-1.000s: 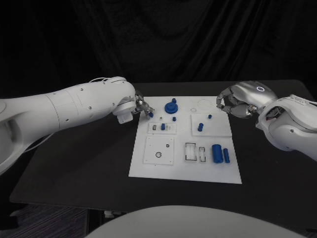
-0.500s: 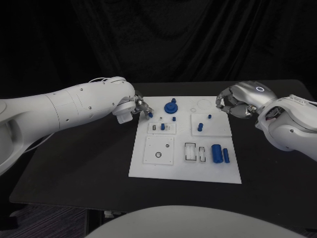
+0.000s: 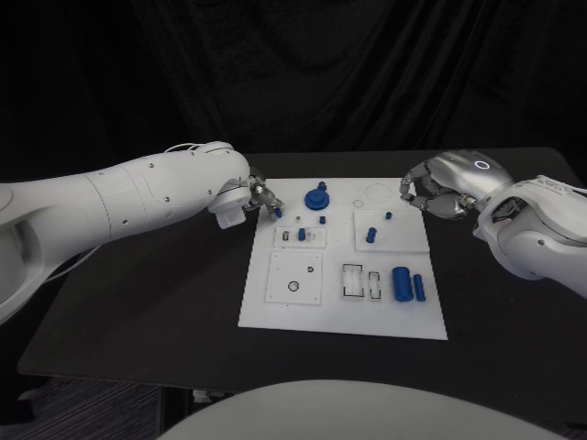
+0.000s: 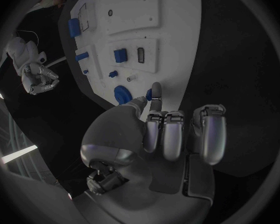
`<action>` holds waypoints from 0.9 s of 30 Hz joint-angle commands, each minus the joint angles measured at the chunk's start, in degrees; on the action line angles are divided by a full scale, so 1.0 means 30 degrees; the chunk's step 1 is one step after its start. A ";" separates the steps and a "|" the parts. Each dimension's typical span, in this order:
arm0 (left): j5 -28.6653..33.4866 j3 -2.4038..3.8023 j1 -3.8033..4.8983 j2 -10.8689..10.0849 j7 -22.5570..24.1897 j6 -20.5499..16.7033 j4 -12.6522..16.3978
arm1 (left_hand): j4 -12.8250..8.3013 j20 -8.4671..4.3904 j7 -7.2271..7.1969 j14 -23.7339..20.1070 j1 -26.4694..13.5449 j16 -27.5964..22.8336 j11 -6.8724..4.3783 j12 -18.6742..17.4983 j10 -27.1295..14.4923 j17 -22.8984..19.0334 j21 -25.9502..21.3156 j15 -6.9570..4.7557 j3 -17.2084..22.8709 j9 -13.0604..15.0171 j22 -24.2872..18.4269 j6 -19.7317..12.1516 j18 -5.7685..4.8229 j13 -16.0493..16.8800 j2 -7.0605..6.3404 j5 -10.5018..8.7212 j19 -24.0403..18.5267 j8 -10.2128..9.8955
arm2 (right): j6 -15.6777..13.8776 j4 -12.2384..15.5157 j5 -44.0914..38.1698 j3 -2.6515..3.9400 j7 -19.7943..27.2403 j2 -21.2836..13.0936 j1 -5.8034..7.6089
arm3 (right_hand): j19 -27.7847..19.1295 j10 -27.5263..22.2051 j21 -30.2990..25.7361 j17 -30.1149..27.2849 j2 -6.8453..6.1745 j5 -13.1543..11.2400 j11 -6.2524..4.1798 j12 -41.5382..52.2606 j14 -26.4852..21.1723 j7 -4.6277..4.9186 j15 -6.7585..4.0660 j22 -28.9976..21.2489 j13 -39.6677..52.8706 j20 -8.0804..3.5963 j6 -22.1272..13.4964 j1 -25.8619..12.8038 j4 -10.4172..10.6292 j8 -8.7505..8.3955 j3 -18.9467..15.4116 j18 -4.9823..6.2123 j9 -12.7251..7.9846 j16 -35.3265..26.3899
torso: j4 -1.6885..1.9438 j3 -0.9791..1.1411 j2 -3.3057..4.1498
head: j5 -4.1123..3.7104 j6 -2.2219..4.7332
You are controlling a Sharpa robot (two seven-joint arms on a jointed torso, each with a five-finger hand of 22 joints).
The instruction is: Assemble the parts on the task board
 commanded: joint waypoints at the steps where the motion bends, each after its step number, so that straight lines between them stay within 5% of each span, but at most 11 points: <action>1: 0.0106 0.0017 -0.0047 0.0000 0.0176 0.0166 0.0007 | -0.0089 0.0096 0.0052 0.1984 0.0209 0.0050 0.0165 0.0067 0.2018 0.5031 -0.0131 0.0141 0.0018 -0.0018 0.4213 -0.0164 0.0350 0.5021 -0.0080 0.0120 0.0665 -0.0076 | 0.0031 0.0026 -0.0115 0.0014 -0.0241 -0.0010 -0.0036 | 0.1218 0.1582 -0.0066 0.2766 0.0069 0.0112 0.0012 -0.0075 0.1519 0.0053 0.0029 0.4416 0.4498 0.0063 0.0119 0.0092 -0.0018 0.0067 0.0119 0.0313 0.0018 -0.0120 | 0.0001 0.0004 -0.0002 | -0.0007 -0.0004; 8: 0.0106 0.0017 -0.0049 -0.0044 0.0106 0.0223 0.0005 | -0.0282 0.0141 0.0113 0.1984 0.0291 0.0050 0.0226 0.0067 0.2018 0.5031 -0.0255 0.0198 0.0320 -0.0009 0.4177 -0.0329 0.0376 0.5021 -0.0196 0.0675 0.0593 -0.0171 | 0.0102 0.0014 -0.0114 0.0014 -0.0264 -0.0004 -0.0037 | 0.1209 0.1574 -0.0086 0.2778 0.0073 0.0119 0.0008 -0.0084 0.1522 0.0047 0.0024 0.4409 0.4487 0.0062 0.0144 0.0093 -0.0027 0.0071 0.0134 0.0319 0.0028 -0.0114 | 0.0004 0.0011 -0.0002 | 0.0011 -0.0004; 27: 0.0106 0.0017 -0.0051 -0.0219 0.0043 0.0421 0.0050 | -0.0602 0.0224 0.0242 0.1984 0.0362 0.0050 0.0341 0.0067 0.2018 0.5031 -0.0459 0.0299 0.0618 0.0126 0.4117 -0.0820 0.0420 0.5021 -0.0476 0.0882 0.0475 -0.0229 | 0.0160 -0.0079 0.0726 0.0013 -0.0213 0.0080 -0.0040 | 0.1198 0.1546 -0.0110 0.2759 0.0082 0.0134 0.0023 -0.0112 0.1518 0.0026 0.0027 0.4401 0.4451 0.0060 0.0205 0.0121 -0.0057 0.0092 0.0165 0.0325 0.0047 -0.0124 | 0.0026 0.0009 0.0002 | 0.0102 -0.0004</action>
